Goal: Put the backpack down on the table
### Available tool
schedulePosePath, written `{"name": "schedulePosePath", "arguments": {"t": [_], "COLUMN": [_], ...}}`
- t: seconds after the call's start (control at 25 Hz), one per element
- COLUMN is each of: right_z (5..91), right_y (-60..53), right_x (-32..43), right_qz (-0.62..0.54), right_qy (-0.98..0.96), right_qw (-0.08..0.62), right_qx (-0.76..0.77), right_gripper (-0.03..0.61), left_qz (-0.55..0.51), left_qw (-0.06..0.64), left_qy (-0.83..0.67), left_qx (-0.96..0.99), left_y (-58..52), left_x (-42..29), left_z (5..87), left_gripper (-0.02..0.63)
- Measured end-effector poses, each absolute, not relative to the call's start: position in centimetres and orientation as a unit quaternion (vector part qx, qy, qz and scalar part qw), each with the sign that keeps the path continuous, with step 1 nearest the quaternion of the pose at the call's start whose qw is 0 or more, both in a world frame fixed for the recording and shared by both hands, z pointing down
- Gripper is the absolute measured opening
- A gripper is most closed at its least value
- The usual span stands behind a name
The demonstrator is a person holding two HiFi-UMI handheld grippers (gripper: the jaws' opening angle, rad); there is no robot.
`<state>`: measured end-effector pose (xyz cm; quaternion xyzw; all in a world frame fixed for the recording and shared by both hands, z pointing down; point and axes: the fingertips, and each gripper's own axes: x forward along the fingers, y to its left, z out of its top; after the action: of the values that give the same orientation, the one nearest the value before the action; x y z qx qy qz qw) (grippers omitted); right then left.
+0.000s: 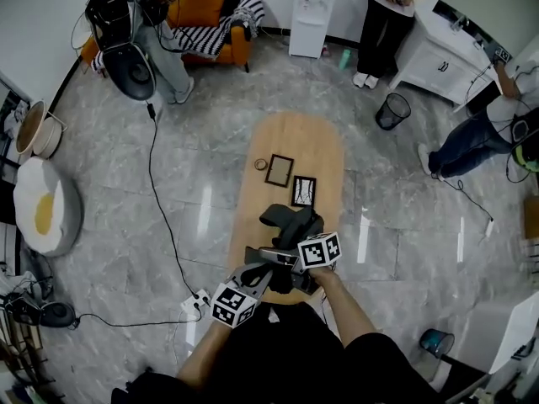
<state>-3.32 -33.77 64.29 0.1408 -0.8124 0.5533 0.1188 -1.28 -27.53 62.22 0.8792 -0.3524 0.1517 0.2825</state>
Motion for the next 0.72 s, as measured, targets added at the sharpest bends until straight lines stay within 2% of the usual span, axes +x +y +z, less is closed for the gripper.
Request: {"name": "schedulePosePath", "arguments": {"t": [0.08, 0.16, 0.4, 0.72], "right_z": [63.8, 63.6, 63.2, 62.7], "right_y": [-34.3, -34.6, -33.9, -33.9], "right_x": [-2.7, -1.9, -0.8, 1.9], "right_qz": [0.592, 0.604, 0.525, 0.52], "right_qy": [-0.79, -0.783, -0.826, -0.809], "right_qw": [0.07, 0.034, 0.049, 0.007], "right_qx": [0.141, 0.149, 0.196, 0.273], "right_gripper": [0.358, 0.36, 0.359, 0.356], "left_qz": [0.152, 0.154, 0.161, 0.17], "left_qw": [0.286, 0.287, 0.287, 0.29], "left_qy": [-0.344, -0.34, -0.336, -0.317], "left_qx": [0.881, 0.882, 0.882, 0.887], "left_y": [-27.3, -27.1, -26.6, -26.1], "left_x": [-0.8, -0.6, -1.2, -1.8], "left_z": [62.3, 62.2, 62.5, 62.9], "left_gripper": [0.046, 0.046, 0.046, 0.046]}}
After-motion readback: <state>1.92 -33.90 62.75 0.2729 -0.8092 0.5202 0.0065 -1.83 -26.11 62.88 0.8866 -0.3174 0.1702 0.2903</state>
